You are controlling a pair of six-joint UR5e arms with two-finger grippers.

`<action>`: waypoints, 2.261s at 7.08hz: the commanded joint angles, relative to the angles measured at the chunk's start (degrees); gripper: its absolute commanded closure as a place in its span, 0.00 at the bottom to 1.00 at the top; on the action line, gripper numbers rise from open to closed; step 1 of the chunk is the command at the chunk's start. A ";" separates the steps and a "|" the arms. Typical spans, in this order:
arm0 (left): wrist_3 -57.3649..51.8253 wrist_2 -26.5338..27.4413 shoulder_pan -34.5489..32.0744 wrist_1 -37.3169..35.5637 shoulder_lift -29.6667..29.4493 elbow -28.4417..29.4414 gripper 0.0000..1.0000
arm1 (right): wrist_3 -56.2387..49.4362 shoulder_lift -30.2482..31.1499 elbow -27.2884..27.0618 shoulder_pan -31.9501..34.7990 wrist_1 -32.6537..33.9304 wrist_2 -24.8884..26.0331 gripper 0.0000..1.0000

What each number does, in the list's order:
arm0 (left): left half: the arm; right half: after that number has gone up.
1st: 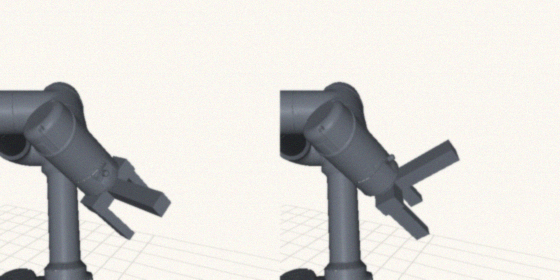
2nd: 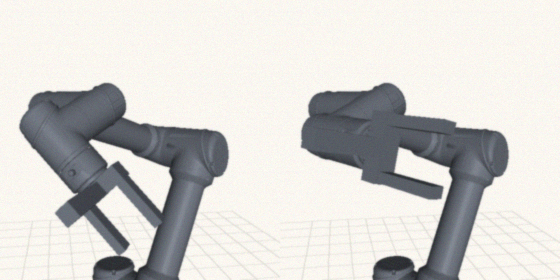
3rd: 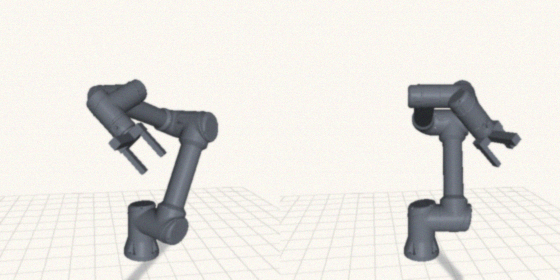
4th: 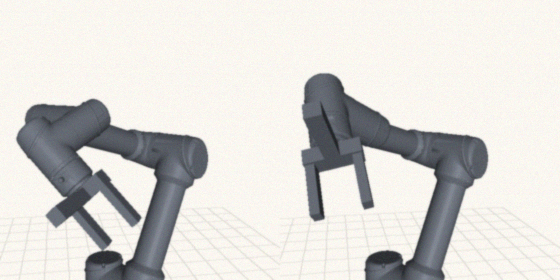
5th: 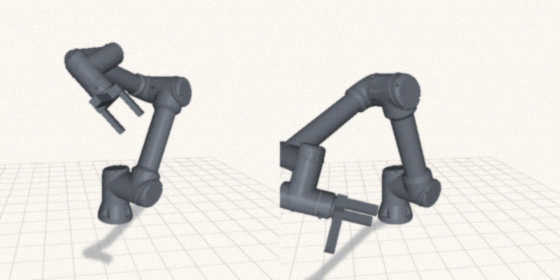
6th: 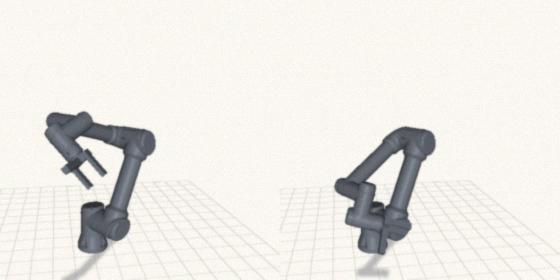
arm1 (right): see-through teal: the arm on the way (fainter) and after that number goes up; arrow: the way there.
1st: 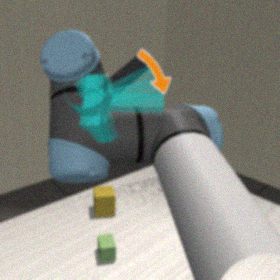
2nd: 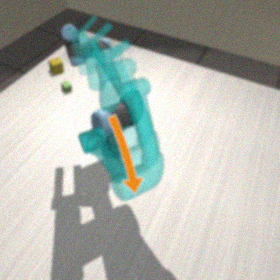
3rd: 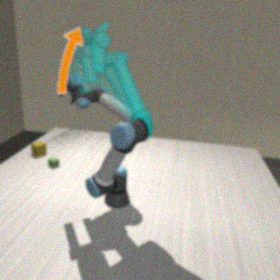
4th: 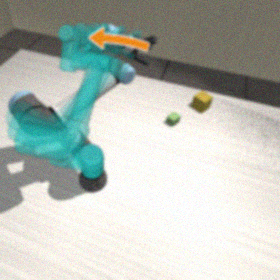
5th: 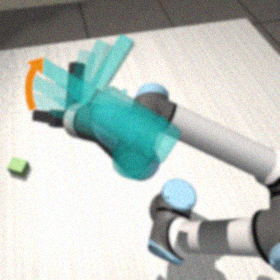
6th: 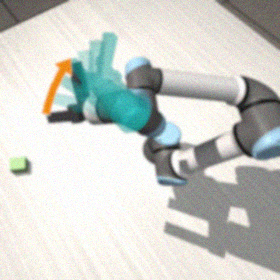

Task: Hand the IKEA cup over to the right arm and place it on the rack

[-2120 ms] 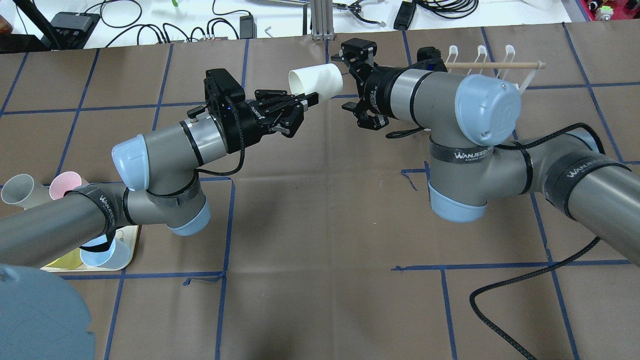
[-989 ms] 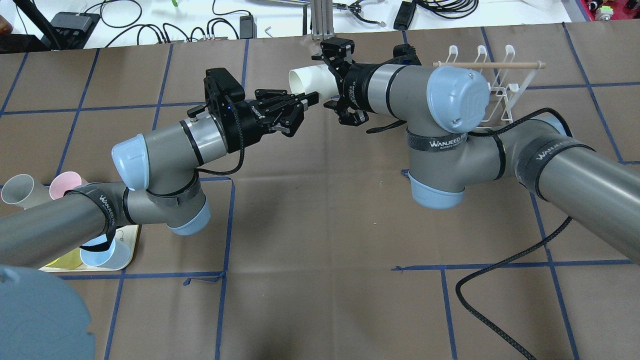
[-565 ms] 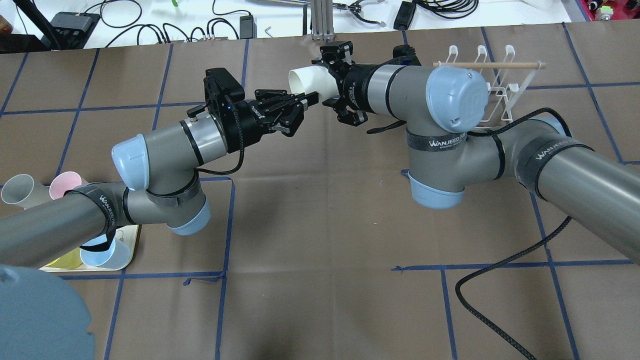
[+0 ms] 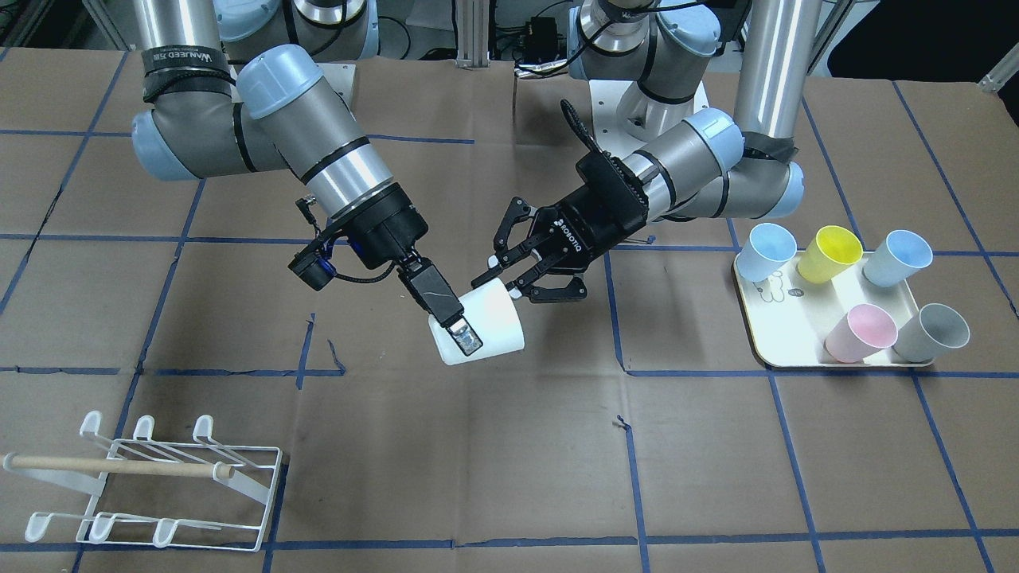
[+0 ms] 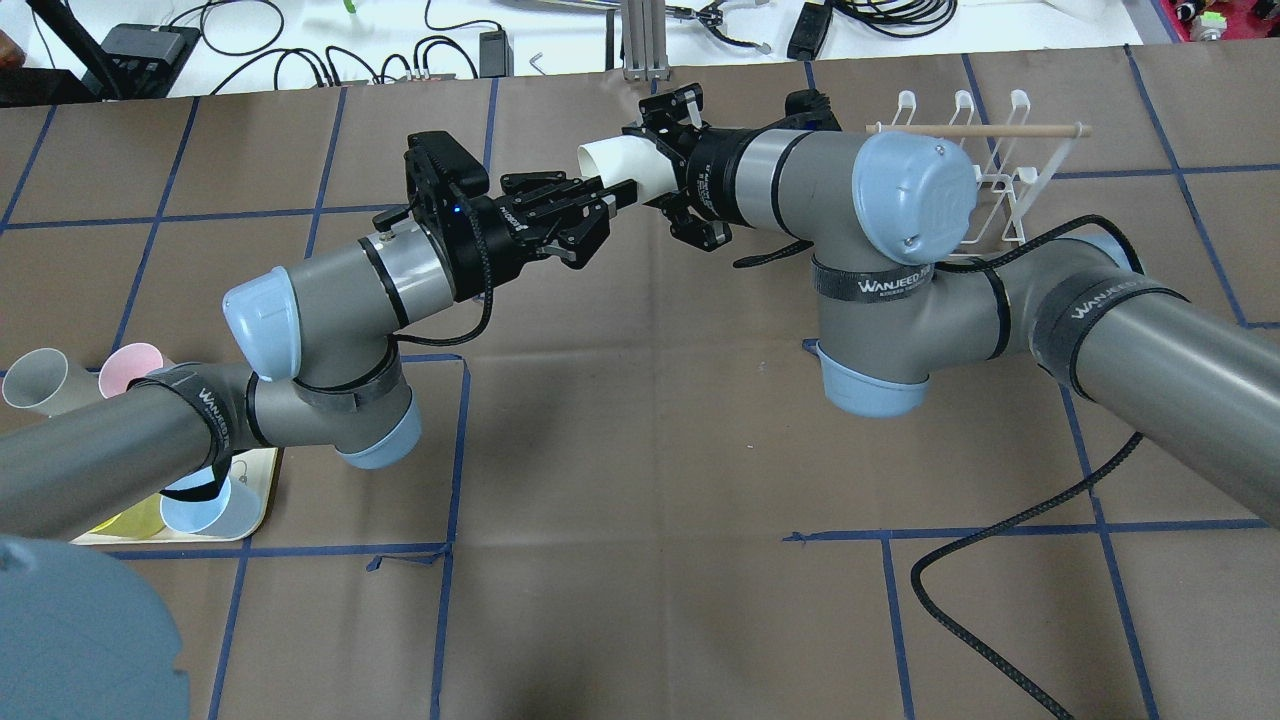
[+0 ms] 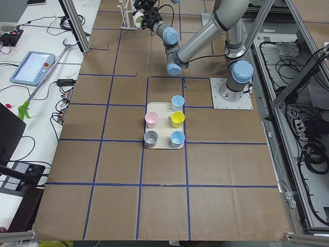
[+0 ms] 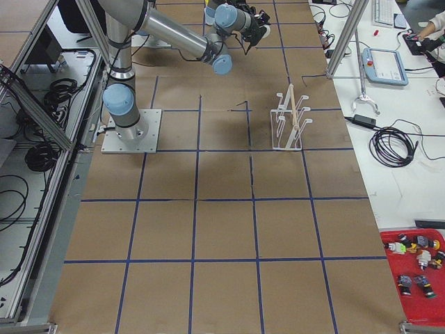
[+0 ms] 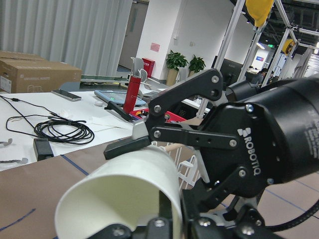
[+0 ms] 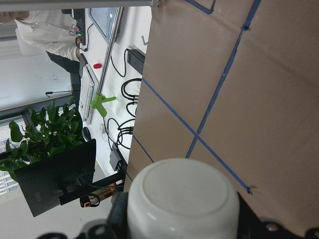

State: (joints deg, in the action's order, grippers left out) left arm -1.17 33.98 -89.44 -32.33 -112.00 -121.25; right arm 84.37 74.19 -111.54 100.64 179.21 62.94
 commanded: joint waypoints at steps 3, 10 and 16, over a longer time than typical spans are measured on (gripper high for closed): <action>0.38 2.04 0.05 -0.71 -0.59 1.45 0.04 | -0.26 -0.01 0.18 -0.09 0.00 -0.01 0.53; -0.14 9.12 8.49 1.12 -0.14 1.63 0.01 | -49.72 -2.21 7.20 -7.37 1.14 14.27 0.87; -0.24 47.27 3.58 57.79 9.15 16.10 0.01 | -88.93 -17.31 20.21 -12.21 16.95 21.61 0.87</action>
State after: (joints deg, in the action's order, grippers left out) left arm -1.48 75.13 -84.17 11.31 -105.68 -108.39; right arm -1.67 59.47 -93.02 89.22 194.01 84.48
